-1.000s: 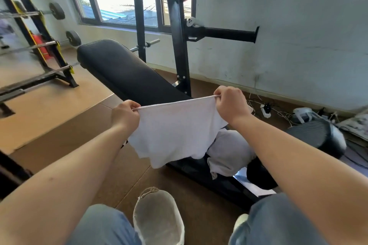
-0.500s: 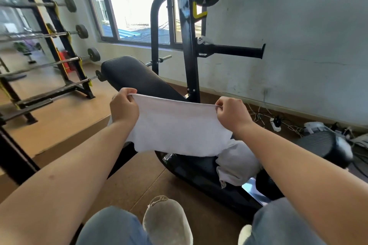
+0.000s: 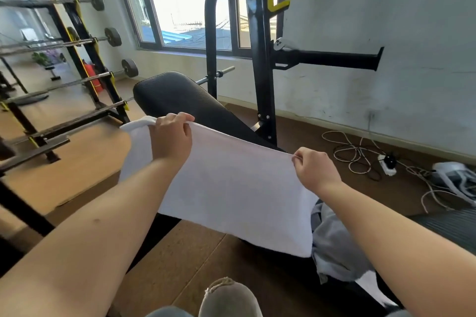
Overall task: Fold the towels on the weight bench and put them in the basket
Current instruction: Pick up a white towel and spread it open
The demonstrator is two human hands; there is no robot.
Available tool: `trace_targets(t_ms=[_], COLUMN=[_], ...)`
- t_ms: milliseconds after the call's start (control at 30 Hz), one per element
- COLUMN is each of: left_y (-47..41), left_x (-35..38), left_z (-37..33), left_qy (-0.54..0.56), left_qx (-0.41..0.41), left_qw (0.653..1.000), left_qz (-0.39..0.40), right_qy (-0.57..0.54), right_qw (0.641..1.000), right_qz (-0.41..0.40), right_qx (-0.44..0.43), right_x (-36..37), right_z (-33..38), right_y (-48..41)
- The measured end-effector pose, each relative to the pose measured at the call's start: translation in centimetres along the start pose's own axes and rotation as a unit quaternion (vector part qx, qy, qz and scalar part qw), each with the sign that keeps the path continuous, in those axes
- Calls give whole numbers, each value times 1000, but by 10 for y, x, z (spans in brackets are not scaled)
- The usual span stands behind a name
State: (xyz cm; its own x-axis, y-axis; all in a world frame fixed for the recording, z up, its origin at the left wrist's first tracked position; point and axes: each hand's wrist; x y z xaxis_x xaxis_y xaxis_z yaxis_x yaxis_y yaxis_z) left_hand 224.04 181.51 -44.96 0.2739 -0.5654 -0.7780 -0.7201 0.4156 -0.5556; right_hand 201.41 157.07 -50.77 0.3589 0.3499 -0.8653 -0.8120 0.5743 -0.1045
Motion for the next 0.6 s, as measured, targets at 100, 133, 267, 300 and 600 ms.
trace_targets(t_ms=[100, 133, 267, 300, 600], left_y=[-25, -32, -54, -58, -112], left_x=[34, 46, 89, 98, 161], left_z=[14, 17, 20, 21, 9], left_qy=[-22, -23, -24, -23, -50], left_qx=[14, 16, 8, 4, 16], left_qw=[999, 999, 996, 995, 982], left_qz=[30, 41, 90, 101, 183], right_qy=[26, 34, 44, 43, 30], right_qw=[999, 998, 995, 995, 990], right_qz=[22, 26, 48, 52, 67], right_qx=[35, 43, 71, 76, 123], right_x=[25, 32, 55, 60, 83], right_z=[-13, -17, -33, -37, -69], right_y=[-30, -39, -66, -72, -124])
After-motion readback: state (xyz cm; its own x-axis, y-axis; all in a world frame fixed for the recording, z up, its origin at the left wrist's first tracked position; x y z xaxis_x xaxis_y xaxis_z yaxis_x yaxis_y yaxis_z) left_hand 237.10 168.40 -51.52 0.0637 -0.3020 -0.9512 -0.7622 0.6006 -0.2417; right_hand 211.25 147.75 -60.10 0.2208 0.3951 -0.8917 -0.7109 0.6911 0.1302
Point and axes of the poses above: each hand's wrist, its own y-axis away from the middle knuckle, its own x-axis out of the palm, z = x × y, and after that the axes turned 11 degrees about z, right-handed
